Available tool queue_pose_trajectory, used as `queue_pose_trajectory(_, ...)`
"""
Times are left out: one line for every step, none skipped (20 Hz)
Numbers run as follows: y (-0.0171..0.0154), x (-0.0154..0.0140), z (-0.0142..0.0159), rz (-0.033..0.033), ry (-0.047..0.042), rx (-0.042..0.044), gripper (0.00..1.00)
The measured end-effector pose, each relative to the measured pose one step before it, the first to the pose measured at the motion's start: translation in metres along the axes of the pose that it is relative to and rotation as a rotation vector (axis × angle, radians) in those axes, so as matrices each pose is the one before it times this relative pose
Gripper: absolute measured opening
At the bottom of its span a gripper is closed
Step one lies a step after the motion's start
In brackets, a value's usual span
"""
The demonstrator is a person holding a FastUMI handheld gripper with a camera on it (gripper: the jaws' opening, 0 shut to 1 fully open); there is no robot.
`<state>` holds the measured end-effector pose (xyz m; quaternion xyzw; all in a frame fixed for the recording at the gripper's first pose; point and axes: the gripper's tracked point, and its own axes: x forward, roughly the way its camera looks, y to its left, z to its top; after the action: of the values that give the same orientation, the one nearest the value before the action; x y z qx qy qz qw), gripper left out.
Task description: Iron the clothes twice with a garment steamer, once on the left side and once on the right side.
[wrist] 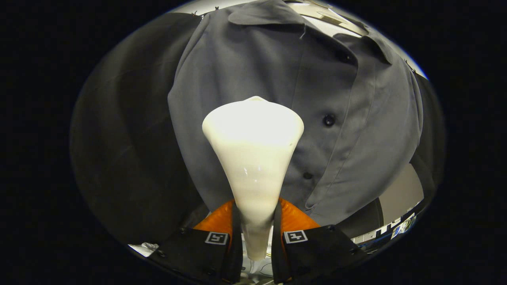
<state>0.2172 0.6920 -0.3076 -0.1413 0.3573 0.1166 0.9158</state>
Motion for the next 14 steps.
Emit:
queue_pose_trajectory(-0.00163, 0.00203, -0.01259, 0.00277, 0.0132, 0.00181, 0.37)
queue_pose_trajectory(-0.00112, 0.0013, -0.00941, 0.00163, 0.01255, 0.006, 0.37)
queue_pose_trajectory(0.00024, 0.00183, -0.01147, 0.00159, 0.005, 0.01203, 0.37)
queue_pose_trajectory(0.00031, 0.00217, -0.00787, 0.0017, 0.00855, 0.00944, 0.37)
queue_pose_trajectory(0.00023, 0.00405, -0.00897, 0.00243, 0.01209, 0.00189, 0.37)
queue_pose_trajectory(0.00001, 0.00409, -0.00836, 0.00012, 0.01119, -0.00193, 0.37)
queue_pose_trajectory(-0.00109, 0.00312, -0.01048, -0.00023, 0.00921, -0.00031, 0.37)
queue_pose_trajectory(-0.00007, 0.00239, -0.00872, 0.00276, 0.01381, 0.001, 0.37)
queue_pose_trajectory(0.00169, 0.00288, -0.00879, 0.00557, 0.00826, 0.00292, 0.37)
queue_pose_trajectory(0.00156, 0.00417, -0.00947, 0.00366, 0.01166, 0.00296, 0.37)
queue_pose_trajectory(-0.00079, 0.00251, -0.00835, 0.00292, 0.01629, -0.00101, 0.37)
queue_pose_trajectory(-0.00063, 0.00435, -0.00741, 0.00154, 0.00629, 0.00261, 0.37)
queue_pose_trajectory(-0.00168, 0.00392, -0.00652, 0.00055, 0.0095, 0.00047, 0.37)
queue_pose_trajectory(-0.00205, 0.00488, -0.00563, -0.00125, 0.0077, -0.00007, 0.37)
